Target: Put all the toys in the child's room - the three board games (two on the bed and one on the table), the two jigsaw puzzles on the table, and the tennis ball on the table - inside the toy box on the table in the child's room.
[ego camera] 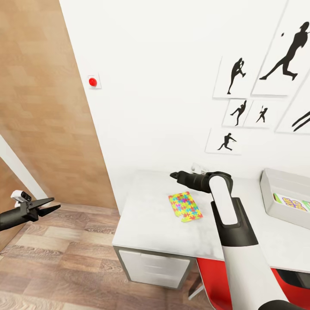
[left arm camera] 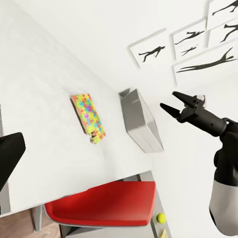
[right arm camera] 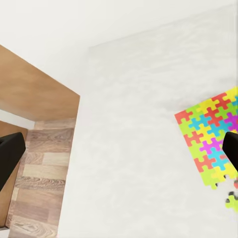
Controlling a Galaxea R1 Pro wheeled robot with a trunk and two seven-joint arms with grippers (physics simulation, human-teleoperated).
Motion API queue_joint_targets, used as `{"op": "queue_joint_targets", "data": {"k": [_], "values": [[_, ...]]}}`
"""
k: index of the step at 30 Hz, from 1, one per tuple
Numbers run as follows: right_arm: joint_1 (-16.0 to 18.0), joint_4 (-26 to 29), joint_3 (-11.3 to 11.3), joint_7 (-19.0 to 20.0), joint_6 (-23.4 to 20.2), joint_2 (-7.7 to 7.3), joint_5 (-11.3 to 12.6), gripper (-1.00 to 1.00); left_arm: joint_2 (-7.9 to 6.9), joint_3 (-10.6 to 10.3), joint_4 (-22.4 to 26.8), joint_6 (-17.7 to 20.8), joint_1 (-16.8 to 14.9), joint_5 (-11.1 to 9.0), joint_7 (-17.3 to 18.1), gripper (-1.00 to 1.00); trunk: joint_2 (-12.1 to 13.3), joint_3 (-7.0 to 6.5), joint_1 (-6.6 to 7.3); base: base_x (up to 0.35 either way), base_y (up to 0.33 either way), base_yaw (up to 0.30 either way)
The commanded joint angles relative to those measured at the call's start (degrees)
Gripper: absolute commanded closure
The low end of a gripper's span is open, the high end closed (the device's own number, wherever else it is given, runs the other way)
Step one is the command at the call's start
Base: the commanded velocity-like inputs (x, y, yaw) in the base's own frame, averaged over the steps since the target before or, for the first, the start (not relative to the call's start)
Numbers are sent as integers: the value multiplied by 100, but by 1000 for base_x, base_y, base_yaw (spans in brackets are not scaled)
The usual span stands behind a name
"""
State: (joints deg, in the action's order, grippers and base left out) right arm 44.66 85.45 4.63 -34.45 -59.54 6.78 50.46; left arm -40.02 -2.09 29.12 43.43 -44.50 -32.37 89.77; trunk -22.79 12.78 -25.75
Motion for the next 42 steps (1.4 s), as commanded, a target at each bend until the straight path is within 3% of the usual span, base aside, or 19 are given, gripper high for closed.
{"op": "queue_joint_targets", "data": {"k": [1, 12, 16, 27, 42], "values": [[3, 3, -11, -60, -15, 1, 53, -100, -5, -22, -2, 61, -6, -15, 23, -100, -12, 17, -3, 1, 44, 0], [-18, -9, -105, -135, -46, -8, 38, -100, -6, -11, -2, 61, -6, -8, 23, -100, -12, 109, -3, 0, 159, 0], [-28, -4, -104, -279, -46, -83, 44, -100, -6, -14, -3, 61, -6, -10, 23, -100, -12, 133, -3, 0, 34, 0], [-62, 2, -169, -359, -46, -192, 69, -100, -5, -14, -3, 61, -6, 2, 23, -100, -12, 141, -3, 0, 4, 0], [-123, -2, -320, -374, 4, -204, 36, -100, -27, -11, -3, 61, -6, 11, 23, -100, -12, 141, -3, 0, 82, 0]]}}
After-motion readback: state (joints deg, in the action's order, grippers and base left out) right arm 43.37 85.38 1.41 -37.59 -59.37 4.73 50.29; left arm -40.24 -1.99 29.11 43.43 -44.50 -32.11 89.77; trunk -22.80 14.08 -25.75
